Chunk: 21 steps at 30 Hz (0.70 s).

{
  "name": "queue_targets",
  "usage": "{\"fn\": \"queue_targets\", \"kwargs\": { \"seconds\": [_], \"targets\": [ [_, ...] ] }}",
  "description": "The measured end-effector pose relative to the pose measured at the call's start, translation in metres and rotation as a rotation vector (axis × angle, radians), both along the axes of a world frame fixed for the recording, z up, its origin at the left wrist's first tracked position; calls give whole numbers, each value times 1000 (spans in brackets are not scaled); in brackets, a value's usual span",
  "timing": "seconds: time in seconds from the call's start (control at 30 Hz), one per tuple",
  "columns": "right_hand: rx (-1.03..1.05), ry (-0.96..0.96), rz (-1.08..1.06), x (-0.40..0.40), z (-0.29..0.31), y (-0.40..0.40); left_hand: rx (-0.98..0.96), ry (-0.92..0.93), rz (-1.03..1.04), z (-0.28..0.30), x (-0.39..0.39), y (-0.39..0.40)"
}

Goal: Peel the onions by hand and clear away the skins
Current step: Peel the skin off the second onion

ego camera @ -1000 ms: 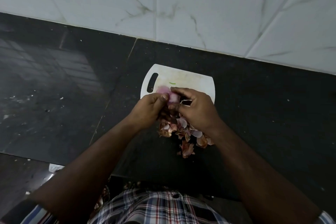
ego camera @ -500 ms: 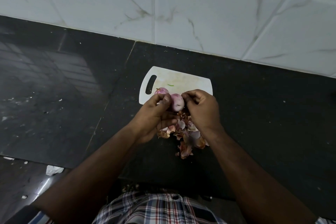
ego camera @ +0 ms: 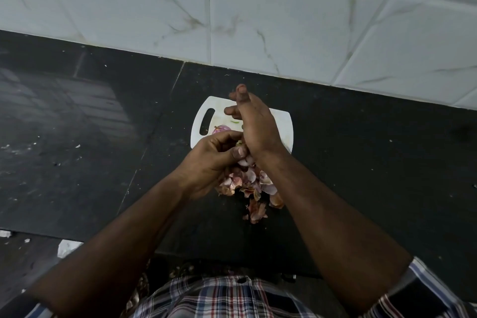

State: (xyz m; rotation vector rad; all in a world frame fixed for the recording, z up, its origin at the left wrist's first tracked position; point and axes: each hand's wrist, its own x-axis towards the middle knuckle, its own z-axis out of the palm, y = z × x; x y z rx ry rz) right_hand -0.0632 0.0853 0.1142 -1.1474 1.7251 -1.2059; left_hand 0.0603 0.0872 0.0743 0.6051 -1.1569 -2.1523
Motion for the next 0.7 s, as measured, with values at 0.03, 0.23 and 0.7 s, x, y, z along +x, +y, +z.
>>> {"fn": "queue_targets", "kwargs": {
  "seconds": [0.03,0.23,0.7],
  "targets": [
    [35,3,-11,-4,0,-2,-25,-6,-33,-3,1,1],
    [61,-61,-73,-13,7,-4,12,-55,-23,-9,0,8],
    [-70,-62,-182,2,3,2,107,-9,276,32,-39,20]
  ]
}}
